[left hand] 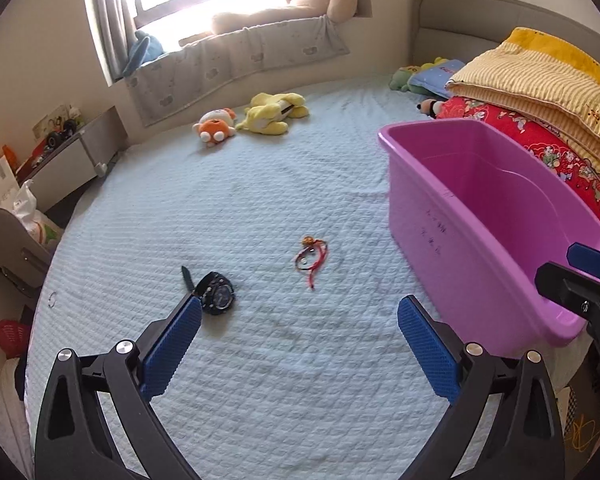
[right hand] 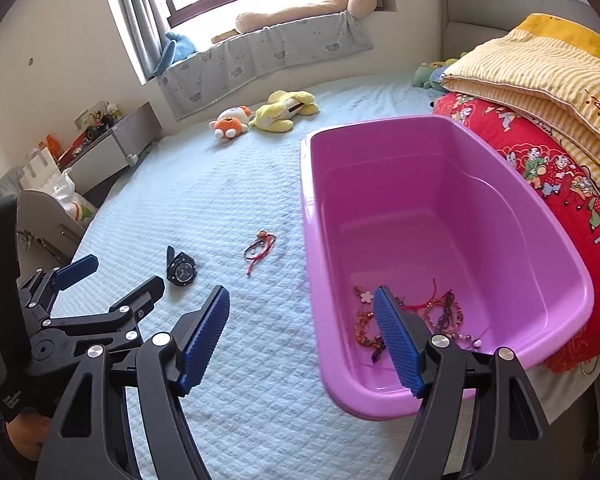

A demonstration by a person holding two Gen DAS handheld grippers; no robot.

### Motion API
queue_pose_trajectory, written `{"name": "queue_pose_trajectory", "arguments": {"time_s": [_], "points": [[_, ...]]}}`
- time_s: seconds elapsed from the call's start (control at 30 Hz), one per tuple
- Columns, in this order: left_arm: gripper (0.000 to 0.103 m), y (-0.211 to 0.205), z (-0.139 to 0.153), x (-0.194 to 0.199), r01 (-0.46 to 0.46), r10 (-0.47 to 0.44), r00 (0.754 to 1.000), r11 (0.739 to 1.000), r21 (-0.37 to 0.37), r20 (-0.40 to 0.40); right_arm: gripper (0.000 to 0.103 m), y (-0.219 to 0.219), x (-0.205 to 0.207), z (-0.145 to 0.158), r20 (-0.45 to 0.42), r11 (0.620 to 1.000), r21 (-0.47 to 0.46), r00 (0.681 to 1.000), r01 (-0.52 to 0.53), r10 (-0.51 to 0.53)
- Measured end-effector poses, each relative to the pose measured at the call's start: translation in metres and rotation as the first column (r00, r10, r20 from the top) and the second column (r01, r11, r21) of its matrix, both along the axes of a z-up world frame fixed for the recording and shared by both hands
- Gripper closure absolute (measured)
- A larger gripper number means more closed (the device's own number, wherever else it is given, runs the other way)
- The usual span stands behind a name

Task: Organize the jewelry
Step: 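Withdraw both open tools from the tub back over the bed, then move the left tool to the black watch while the right tool approaches the red string bracelet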

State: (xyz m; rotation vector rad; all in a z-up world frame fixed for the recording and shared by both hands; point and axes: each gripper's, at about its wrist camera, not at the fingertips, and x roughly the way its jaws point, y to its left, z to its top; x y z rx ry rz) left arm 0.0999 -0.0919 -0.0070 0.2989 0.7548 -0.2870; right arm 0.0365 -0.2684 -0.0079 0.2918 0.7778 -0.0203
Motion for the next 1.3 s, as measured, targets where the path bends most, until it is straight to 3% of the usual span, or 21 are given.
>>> {"name": "queue_pose_trajectory", "arguments": {"time_s": [0.17,0.37,0.73,1.03,1.3], "points": [[0.006,0.048,-0.018,-0.009,-0.045,0.044,0.999,0.998,0.041,0.01,0.031,0.041,0.001,-0.004,0.018,0.998,-0.01,0.998,-0.059,0.059],[0.006,0.1,-0.035,-0.017,-0.113,0.113,0.994,0.993,0.031,0.011,0.03,0.092,0.01,-0.018,0.014,0.989,-0.031,0.99,-0.142,0.143],[0.006,0.165,-0.097,-0.012,-0.27,0.269,0.962,0.962,-0.036,-0.039,0.03,0.145,0.036,-0.098,-0.078,0.971,-0.037,0.969,-0.237,0.234],[0.006,0.194,-0.133,0.02,-0.397,0.386,0.917,0.909,-0.126,-0.1,0.029,0.15,0.074,-0.14,-0.097,0.966,-0.018,0.962,-0.258,0.255],[0.006,0.18,-0.145,0.063,-0.383,0.376,0.924,0.911,-0.156,-0.071,0.027,0.134,0.114,-0.16,-0.085,0.979,-0.024,0.976,-0.204,0.201]]}}
